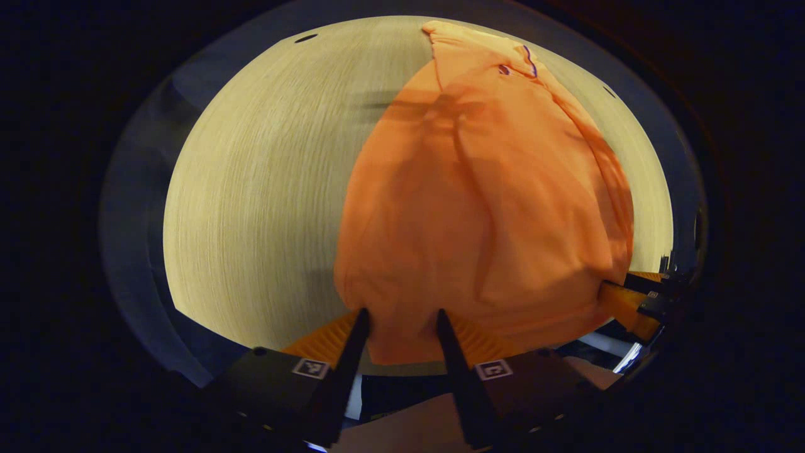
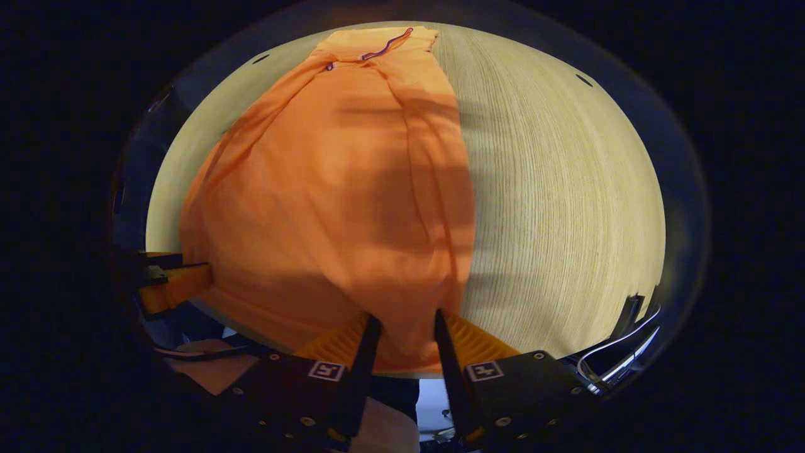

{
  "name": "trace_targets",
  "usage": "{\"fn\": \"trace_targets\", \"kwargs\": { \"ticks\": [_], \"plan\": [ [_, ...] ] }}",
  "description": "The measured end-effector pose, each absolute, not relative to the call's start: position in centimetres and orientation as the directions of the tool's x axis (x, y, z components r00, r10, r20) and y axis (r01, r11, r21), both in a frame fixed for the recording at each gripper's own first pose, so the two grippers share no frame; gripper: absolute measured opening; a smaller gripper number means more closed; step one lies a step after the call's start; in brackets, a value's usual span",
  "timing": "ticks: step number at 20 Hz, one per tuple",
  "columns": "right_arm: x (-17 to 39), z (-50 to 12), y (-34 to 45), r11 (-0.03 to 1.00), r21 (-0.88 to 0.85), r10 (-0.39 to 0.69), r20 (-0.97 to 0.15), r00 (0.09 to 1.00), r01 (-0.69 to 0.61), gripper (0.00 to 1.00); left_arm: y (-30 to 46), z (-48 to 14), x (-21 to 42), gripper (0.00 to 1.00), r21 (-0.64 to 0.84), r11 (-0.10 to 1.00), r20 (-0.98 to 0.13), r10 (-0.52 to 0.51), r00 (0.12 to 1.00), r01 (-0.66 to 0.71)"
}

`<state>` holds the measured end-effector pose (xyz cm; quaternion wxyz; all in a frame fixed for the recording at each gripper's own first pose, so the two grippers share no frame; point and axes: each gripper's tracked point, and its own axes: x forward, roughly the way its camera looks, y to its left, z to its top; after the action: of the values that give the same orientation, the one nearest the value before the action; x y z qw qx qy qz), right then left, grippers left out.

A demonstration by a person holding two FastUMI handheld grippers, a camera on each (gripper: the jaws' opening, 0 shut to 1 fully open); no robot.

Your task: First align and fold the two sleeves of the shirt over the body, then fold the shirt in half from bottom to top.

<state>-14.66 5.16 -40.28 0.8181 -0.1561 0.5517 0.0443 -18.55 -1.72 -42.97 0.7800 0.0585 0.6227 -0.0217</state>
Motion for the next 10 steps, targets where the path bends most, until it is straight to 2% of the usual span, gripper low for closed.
{"fn": "trace_targets", "kwargs": {
  "ticks": [2, 3, 4, 5, 10],
  "plan": [
    [-14.8, -40.0, 5.6, 0.946, -0.192, -0.076, -0.913, 0.4, -0.26, 0.26, -2.5, -42.8, -18.1, 0.41, 0.034, 0.992, -0.965, 0.002, 0.262, 0.118],
    [-14.5, -40.1, 5.6, 0.94, -0.196, -0.065, -0.905, 0.42, -0.278, 0.1, -3.0, -43.0, -17.7, 0.02, 0.009, 0.993, -0.963, -0.023, 0.268, 0.119],
    [-14.0, -40.5, 5.7, 0.949, -0.177, -0.051, -0.903, 0.428, -0.262, 0.1, -3.5, -42.8, -17.3, 0.02, -0.02, 0.991, -0.953, -0.059, 0.298, 0.134],
    [-14.5, -39.8, 5.8, 0.95, -0.168, -0.039, -0.901, 0.432, -0.264, 0.0, -3.6, -42.8, -17.4, 0.01, -0.026, 0.99, -0.954, -0.066, 0.294, 0.138],
    [-14.0, -38.9, 5.8, 0.966, -0.119, -0.011, -0.906, 0.424, -0.229, 0.0, -4.1, -42.5, -17.3, 0.01, -0.042, 0.99, -0.954, -0.081, 0.29, 0.137]
  ]
}}
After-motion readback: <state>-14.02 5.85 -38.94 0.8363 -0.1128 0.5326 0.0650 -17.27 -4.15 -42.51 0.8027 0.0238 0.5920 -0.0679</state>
